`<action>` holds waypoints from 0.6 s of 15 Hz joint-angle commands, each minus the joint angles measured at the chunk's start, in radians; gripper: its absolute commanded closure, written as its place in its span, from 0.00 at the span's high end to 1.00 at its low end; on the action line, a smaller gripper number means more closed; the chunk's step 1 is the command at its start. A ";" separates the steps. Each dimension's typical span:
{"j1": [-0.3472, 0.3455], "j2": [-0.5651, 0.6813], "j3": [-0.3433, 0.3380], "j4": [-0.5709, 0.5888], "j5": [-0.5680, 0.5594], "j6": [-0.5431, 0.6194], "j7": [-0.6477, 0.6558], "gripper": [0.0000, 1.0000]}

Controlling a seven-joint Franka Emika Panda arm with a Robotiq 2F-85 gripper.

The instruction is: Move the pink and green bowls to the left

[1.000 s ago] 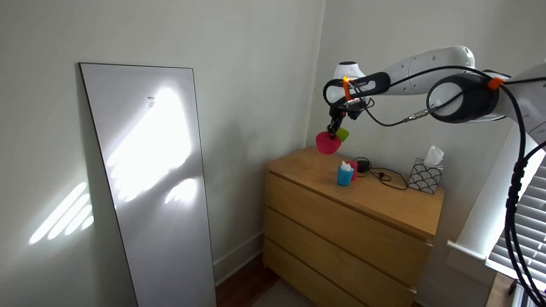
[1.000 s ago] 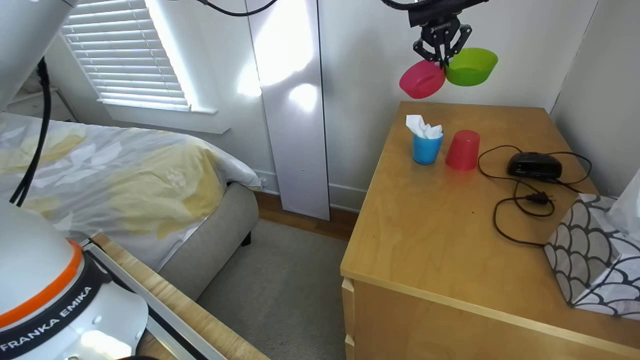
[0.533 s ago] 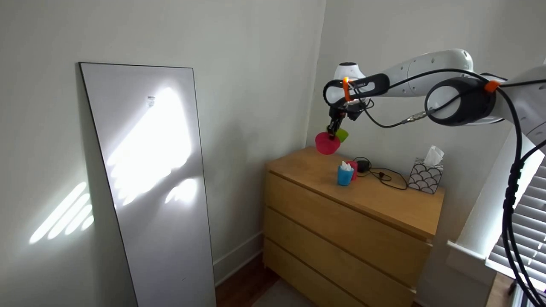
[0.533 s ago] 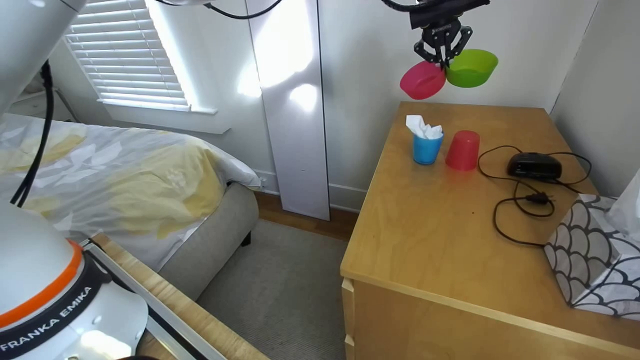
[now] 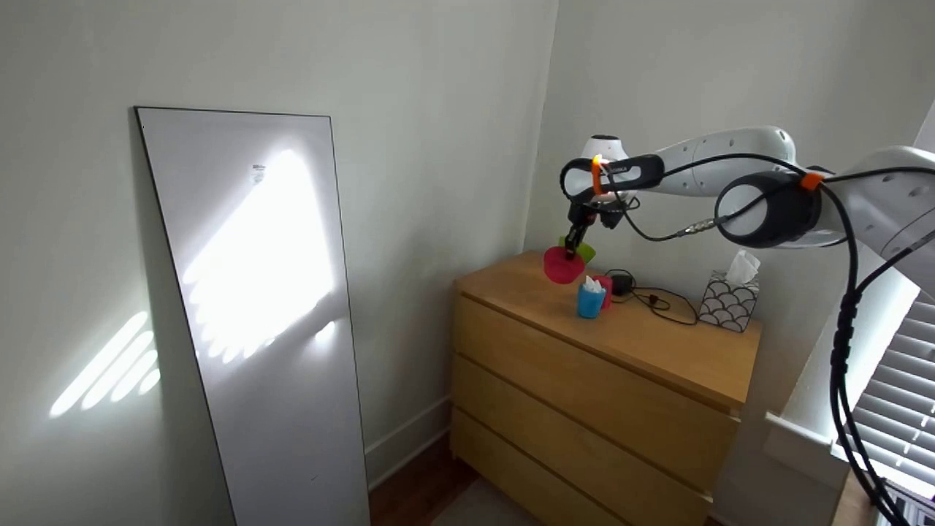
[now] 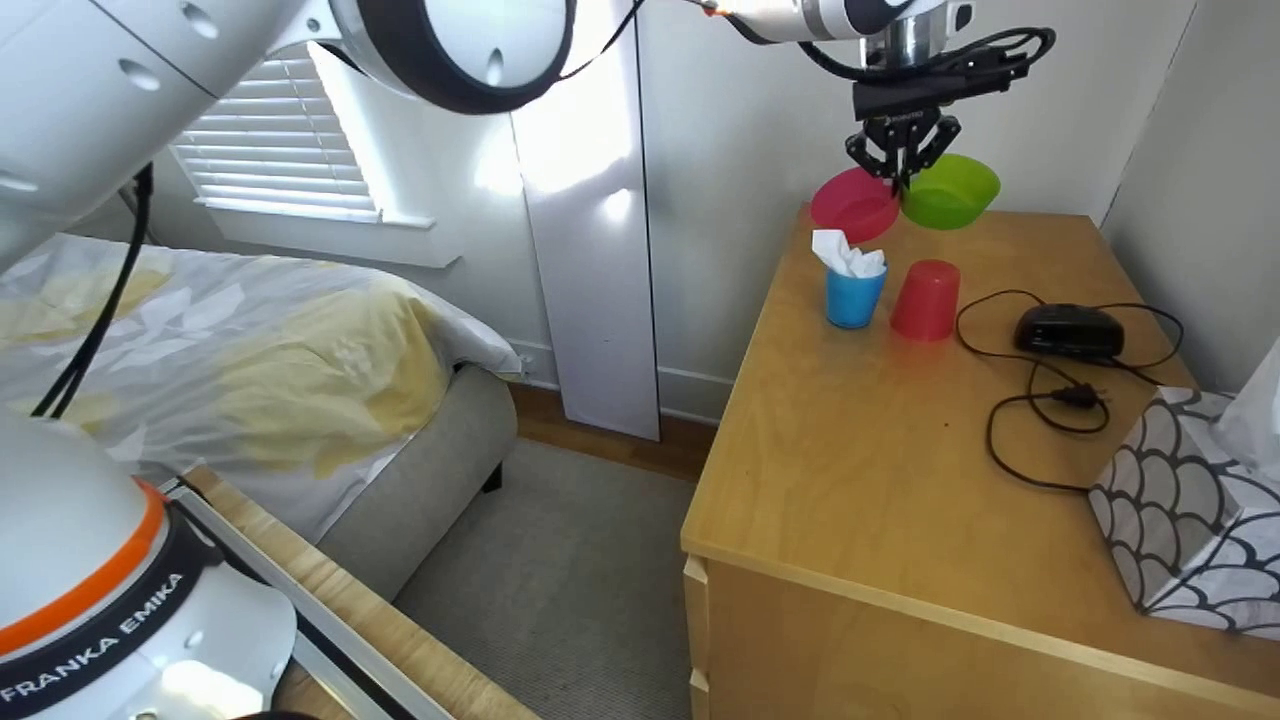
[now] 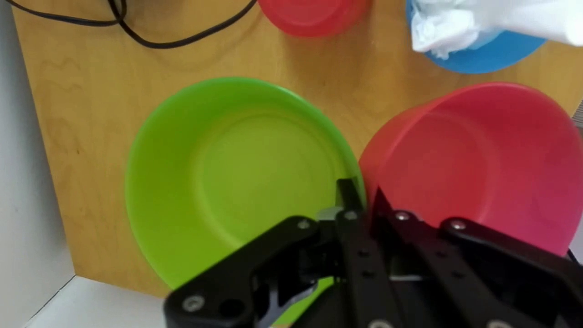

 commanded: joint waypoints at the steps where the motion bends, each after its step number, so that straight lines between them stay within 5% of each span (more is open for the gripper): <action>1: -0.037 0.118 0.044 0.157 0.049 -0.049 -0.046 0.02; 9: -0.037 0.222 0.012 0.258 0.091 -0.107 0.024 0.02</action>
